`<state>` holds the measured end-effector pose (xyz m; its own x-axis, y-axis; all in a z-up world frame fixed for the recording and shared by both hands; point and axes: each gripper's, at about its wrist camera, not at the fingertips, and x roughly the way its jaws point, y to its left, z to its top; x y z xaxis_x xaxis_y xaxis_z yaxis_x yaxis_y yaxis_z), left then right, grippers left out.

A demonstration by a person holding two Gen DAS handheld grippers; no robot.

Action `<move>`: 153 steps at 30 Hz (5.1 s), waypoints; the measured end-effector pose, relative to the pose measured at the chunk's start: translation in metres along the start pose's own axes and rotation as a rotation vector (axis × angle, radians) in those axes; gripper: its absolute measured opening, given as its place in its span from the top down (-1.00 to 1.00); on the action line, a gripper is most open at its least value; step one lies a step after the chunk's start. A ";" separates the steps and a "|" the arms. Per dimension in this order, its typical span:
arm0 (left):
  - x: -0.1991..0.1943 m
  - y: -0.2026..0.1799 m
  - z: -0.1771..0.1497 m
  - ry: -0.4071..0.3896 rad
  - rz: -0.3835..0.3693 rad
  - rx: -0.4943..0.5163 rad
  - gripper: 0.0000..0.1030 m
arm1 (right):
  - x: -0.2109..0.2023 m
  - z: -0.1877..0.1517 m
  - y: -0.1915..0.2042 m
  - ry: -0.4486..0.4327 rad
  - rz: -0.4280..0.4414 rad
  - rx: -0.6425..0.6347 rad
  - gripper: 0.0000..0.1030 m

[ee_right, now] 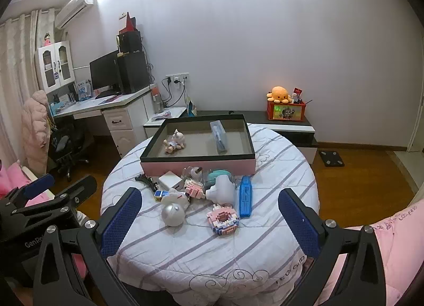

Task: Organize rigid objects
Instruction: 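Withdraw both grippers from the tray back over the bed, then grasp the white rabbit toy with the left gripper while the right gripper grasps the pink block donut, then release the rabbit toy into the tray with the left gripper while the right gripper drops the donut, then withdraw both grippers from the tray back over the bed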

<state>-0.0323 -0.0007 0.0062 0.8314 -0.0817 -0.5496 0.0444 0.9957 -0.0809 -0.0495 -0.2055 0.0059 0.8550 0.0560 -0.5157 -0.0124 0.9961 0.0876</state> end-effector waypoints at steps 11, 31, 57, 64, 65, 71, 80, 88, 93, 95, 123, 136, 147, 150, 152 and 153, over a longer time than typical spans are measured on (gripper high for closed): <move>0.007 0.001 -0.003 0.012 0.000 0.006 -1.00 | 0.004 -0.002 -0.002 0.014 -0.002 -0.002 -1.00; 0.093 -0.028 -0.055 0.205 -0.079 0.059 -0.99 | 0.081 -0.042 -0.040 0.216 -0.039 0.006 -1.00; 0.188 -0.039 -0.067 0.296 -0.081 0.063 -0.97 | 0.158 -0.071 -0.046 0.332 0.024 -0.010 -0.98; 0.193 -0.035 -0.063 0.284 -0.089 0.068 -0.60 | 0.169 -0.068 -0.038 0.326 0.042 -0.011 -0.87; 0.193 -0.034 -0.063 0.281 -0.089 0.071 -0.57 | 0.170 -0.068 -0.037 0.328 0.043 -0.014 -0.84; 0.191 -0.029 -0.064 0.263 -0.096 0.067 -0.20 | 0.177 -0.065 -0.028 0.325 0.030 -0.038 -0.40; 0.182 -0.018 -0.064 0.248 -0.118 0.017 -0.06 | 0.170 -0.069 -0.024 0.314 0.047 -0.037 -0.13; 0.160 -0.016 -0.060 0.228 -0.112 0.026 -0.06 | 0.148 -0.065 -0.029 0.315 0.096 0.004 -0.13; 0.144 -0.015 -0.045 0.198 -0.119 0.031 -0.06 | 0.133 -0.050 -0.027 0.286 0.142 0.017 -0.13; 0.140 -0.015 -0.035 0.183 -0.124 0.033 -0.06 | 0.128 -0.041 -0.025 0.269 0.159 0.017 -0.13; 0.276 -0.035 0.077 0.177 -0.115 0.051 -0.06 | 0.274 0.081 -0.044 0.266 0.105 -0.006 -0.13; 0.305 -0.031 0.065 0.257 -0.086 0.061 -0.07 | 0.300 0.069 -0.040 0.345 0.064 -0.043 -0.14; 0.301 -0.028 0.063 0.246 -0.032 0.074 -0.86 | 0.301 0.063 -0.044 0.350 0.035 -0.066 -0.44; 0.298 -0.024 0.066 0.242 -0.004 0.067 -0.97 | 0.298 0.065 -0.043 0.348 0.034 -0.070 -0.57; 0.294 -0.021 0.066 0.241 -0.026 0.050 -0.98 | 0.296 0.067 -0.045 0.352 0.055 -0.051 -0.60; 0.291 -0.020 0.067 0.240 -0.028 0.047 -0.99 | 0.296 0.067 -0.045 0.353 0.060 -0.043 -0.62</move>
<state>0.2460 -0.0418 -0.0969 0.6745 -0.1120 -0.7298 0.0964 0.9933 -0.0633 0.2385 -0.2385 -0.0934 0.6203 0.1270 -0.7740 -0.0849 0.9919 0.0947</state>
